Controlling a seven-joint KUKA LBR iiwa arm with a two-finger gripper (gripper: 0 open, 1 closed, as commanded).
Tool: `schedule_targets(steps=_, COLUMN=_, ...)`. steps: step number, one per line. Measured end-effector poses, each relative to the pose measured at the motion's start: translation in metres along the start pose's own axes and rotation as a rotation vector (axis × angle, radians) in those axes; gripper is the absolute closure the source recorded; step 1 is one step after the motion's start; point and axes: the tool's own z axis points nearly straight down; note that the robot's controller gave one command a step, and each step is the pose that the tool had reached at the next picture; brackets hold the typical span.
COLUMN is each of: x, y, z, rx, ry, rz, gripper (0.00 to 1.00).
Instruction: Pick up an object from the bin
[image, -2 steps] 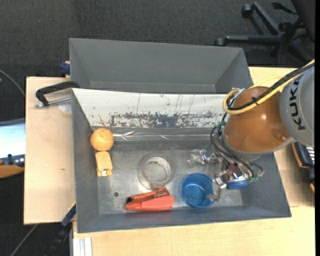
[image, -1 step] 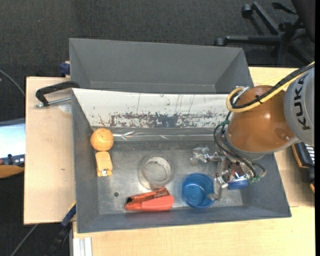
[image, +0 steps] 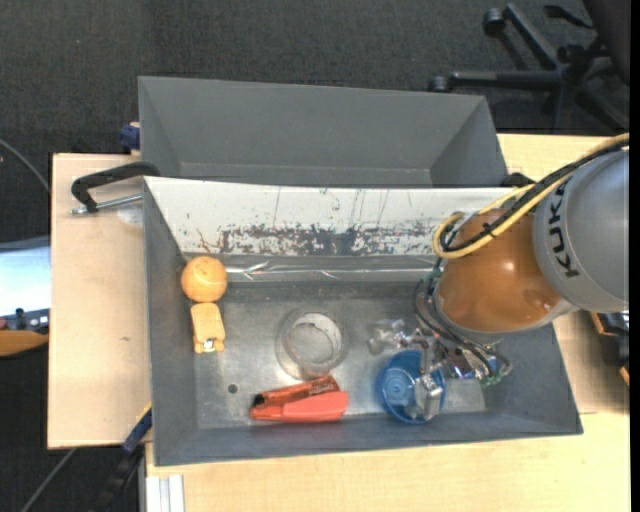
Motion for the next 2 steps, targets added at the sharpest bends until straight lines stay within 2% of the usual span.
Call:
schedule_targets(steps=1, x=-0.0046, y=-0.0015, z=-0.0017, rx=0.004, ry=-0.012, rz=0.04, gripper=1.0)
schedule_targets(steps=2, x=-0.0047, y=-0.0015, z=-0.0017, rx=0.004, ry=-0.012, rz=0.04, gripper=1.0)
